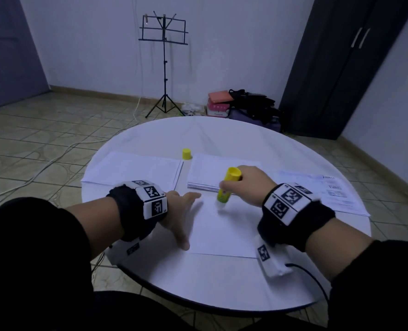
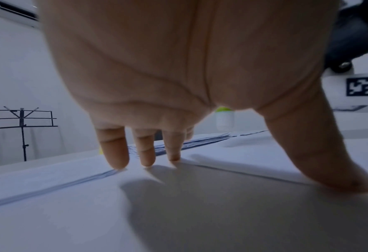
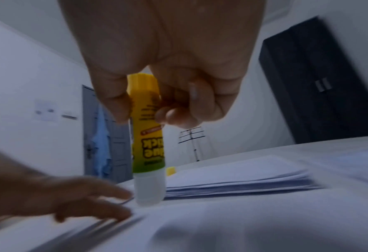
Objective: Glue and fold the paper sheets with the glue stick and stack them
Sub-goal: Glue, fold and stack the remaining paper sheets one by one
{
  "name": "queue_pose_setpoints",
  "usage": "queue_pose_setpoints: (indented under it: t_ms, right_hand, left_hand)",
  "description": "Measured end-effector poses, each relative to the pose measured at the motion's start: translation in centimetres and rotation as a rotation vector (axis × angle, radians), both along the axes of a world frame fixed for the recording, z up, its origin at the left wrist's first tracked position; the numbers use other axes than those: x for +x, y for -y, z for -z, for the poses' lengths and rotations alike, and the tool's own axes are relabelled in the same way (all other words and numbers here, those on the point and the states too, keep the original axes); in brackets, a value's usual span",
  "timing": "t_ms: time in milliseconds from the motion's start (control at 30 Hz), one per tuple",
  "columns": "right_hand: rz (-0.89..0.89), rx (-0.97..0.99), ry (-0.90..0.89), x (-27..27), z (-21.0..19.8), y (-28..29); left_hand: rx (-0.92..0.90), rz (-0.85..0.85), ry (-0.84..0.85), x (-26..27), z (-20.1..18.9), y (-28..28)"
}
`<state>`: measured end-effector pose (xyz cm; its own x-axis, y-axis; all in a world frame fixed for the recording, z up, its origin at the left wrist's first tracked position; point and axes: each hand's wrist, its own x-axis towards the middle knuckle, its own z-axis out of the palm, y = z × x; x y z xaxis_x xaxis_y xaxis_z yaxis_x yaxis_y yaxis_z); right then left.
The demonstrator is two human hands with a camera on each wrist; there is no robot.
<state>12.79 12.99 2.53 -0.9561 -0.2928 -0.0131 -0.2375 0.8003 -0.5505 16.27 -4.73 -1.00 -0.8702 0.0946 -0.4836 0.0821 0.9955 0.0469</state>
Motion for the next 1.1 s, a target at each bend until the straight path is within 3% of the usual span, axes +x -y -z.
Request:
queue_pose_setpoints:
  t_ms: [200, 400, 567, 833, 933, 1100]
  right_hand:
    - [-0.156, 0.155, 0.004, 1.2, 1.0, 4.6]
    - [-0.274, 0.143, 0.038, 2.9, 1.7, 4.6]
    - [-0.315, 0.170, 0.039, 4.5, 1.3, 2.8]
    - [-0.178, 0.170, 0.088, 4.9, 1.1, -4.2]
    - [-0.120, 0.158, 0.120, 5.0, 0.7, -6.9]
    - [-0.071, 0.248, 0.166, 3.7, 0.4, -9.2]
  left_hand:
    - [0.015, 0.023, -0.083, 0.7, -1.0, -0.8]
    - [-0.002, 0.084, -0.014, 0.5, -0.5, -0.1]
    - [-0.034, 0.197, -0.067, 0.2, -0.7, -0.7]
    - [-0.296, 0.248, 0.000, -0.4, -1.1, -2.3]
    - [-0.300, 0.295, -0.019, -0.5, -1.1, -2.9]
    - [-0.229, 0.235, 0.053, -1.1, -0.9, -3.4]
